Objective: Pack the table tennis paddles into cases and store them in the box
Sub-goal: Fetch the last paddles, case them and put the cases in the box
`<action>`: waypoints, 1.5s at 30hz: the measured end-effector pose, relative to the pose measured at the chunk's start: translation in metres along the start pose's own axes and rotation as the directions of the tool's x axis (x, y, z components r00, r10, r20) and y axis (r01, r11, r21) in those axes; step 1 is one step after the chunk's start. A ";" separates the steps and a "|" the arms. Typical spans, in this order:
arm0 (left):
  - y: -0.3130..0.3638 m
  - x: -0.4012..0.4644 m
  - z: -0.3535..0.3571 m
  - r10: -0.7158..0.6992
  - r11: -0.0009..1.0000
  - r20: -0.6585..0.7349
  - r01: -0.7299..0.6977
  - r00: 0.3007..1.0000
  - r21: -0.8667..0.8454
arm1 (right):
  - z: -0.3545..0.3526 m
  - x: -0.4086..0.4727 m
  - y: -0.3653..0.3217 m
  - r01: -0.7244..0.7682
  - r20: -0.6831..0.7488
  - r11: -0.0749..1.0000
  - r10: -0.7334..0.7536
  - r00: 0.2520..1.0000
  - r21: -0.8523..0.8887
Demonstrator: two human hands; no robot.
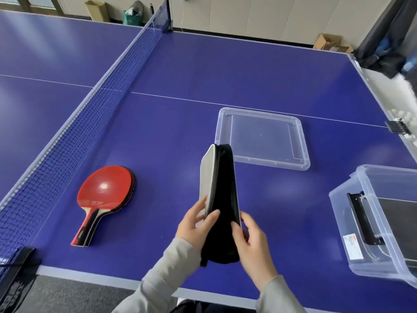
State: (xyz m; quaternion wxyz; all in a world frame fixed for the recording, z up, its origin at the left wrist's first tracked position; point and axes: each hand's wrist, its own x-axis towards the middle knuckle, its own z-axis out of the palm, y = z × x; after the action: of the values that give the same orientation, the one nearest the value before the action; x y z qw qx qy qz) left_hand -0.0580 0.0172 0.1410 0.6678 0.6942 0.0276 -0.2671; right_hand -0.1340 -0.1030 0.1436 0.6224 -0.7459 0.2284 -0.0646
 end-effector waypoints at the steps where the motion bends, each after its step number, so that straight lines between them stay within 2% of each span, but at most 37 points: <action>1: 0.000 0.002 -0.011 0.020 1.000 -0.031 -0.020 0.999 -0.017 | -0.007 0.002 0.006 -0.022 -0.006 1.000 0.022 1.000 0.006; 3: -0.004 0.010 -0.040 0.057 0.998 -0.163 -0.052 0.985 0.035 | -0.023 0.008 0.020 -0.072 -0.029 0.997 0.073 0.997 0.028; 5: -0.015 0.022 -0.075 0.054 0.992 -0.284 -0.019 0.957 0.126 | -0.039 0.014 0.037 -0.123 -0.073 0.988 0.130 0.989 0.088; 10: -0.059 0.047 -0.125 -0.081 0.958 -0.344 0.169 0.936 0.233 | -0.066 0.028 0.087 -0.275 -0.108 0.936 0.303 0.947 0.219; 13: -0.081 0.059 -0.140 -0.074 0.930 -0.432 0.219 0.899 0.296 | -0.072 0.037 0.111 -0.334 -0.122 0.933 0.350 0.929 0.130; 15: -0.090 0.063 -0.144 -0.060 0.911 -0.460 0.237 0.886 0.338 | -0.071 0.040 0.125 -0.379 -0.143 0.925 0.372 0.917 -0.026; 18: -0.101 0.065 -0.142 -0.011 0.884 -0.464 0.226 0.886 0.410 | -0.065 0.035 0.144 -0.444 -0.219 0.846 0.392 0.893 -0.296; 21: -0.108 0.068 -0.140 0.023 0.855 -0.465 0.224 0.885 0.468 | -0.055 0.031 0.155 -0.443 -0.260 0.797 0.363 0.895 -0.410; 24: -0.114 0.073 -0.141 0.068 0.776 -0.441 0.231 0.895 0.588 | -0.047 0.030 0.158 -0.394 -0.285 0.758 0.281 0.916 -0.520; 28: -0.122 0.074 -0.137 0.108 0.605 -0.415 0.272 0.903 0.748 | -0.044 0.026 0.159 -0.420 -0.329 0.745 0.279 0.902 -0.518; 31: -0.128 0.072 -0.138 0.150 0.506 -0.369 0.249 0.917 0.826 | -0.046 0.025 0.161 -0.430 -0.328 0.725 0.290 0.899 -0.538; 38: -0.124 0.072 -0.149 0.141 0.444 -0.298 0.208 0.944 0.871 | -0.043 0.025 0.158 -0.480 -0.376 0.672 0.308 0.874 -0.564; 41: -0.115 0.067 -0.167 0.281 0.474 -0.308 0.148 0.909 0.868 | -0.040 0.025 0.155 -0.489 -0.399 0.670 0.299 0.867 -0.560; 43: -0.112 0.062 -0.186 0.420 0.474 -0.344 0.120 0.840 0.872 | -0.037 0.024 0.153 -0.503 -0.411 0.664 0.307 0.858 -0.554; 45: -0.110 0.057 -0.209 0.477 0.491 -0.423 0.165 0.770 0.855 | -0.035 0.024 0.152 -0.516 -0.427 0.662 0.312 0.849 -0.544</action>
State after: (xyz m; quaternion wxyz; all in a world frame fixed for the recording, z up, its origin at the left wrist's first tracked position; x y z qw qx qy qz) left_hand 0.0166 0.2074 0.0102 0.2077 0.9754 0.0389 0.0630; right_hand -0.1656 -0.1628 0.0007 0.2860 -0.8205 0.4924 0.0511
